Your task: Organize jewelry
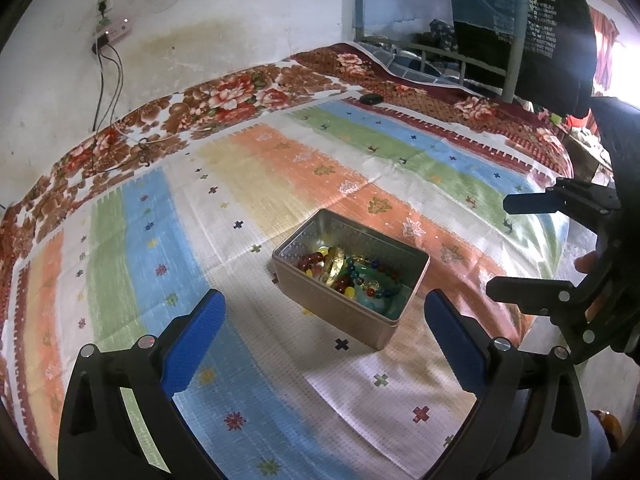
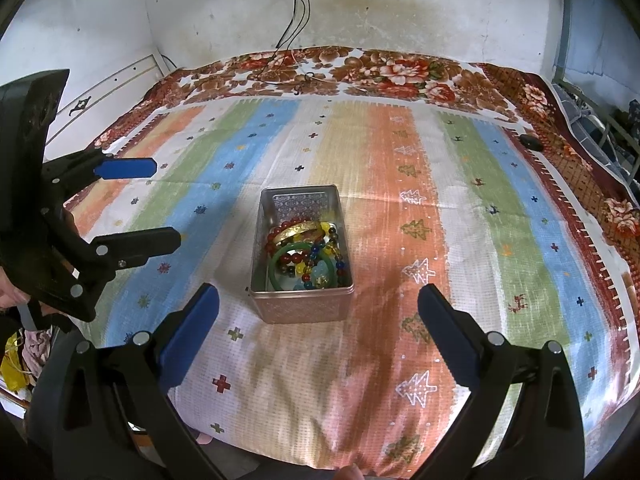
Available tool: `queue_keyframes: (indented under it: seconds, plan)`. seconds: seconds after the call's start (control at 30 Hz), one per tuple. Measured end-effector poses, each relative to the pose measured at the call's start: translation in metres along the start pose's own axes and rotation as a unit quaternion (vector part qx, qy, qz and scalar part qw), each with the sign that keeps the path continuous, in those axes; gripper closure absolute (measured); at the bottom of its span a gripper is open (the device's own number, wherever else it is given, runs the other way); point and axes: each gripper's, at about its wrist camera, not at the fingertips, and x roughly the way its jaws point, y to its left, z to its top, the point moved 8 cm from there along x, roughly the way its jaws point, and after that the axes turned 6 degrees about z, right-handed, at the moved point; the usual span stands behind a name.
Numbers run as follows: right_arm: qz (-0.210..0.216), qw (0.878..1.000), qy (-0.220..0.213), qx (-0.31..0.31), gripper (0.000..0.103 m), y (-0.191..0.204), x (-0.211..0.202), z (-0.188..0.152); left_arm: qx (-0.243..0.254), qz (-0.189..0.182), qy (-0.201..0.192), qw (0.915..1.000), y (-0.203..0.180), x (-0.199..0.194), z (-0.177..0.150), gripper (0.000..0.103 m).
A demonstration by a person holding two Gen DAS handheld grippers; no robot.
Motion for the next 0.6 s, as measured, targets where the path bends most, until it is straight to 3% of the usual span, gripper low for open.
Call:
queue_keyframes:
  seconds: [0.6]
  plan:
    - [-0.003, 1.000, -0.005, 0.003, 0.005, -0.0011, -0.0051, 0.0030, 0.000, -0.013, -0.002, 0.9999, -0.0048, -0.0064, 0.0025, 0.005]
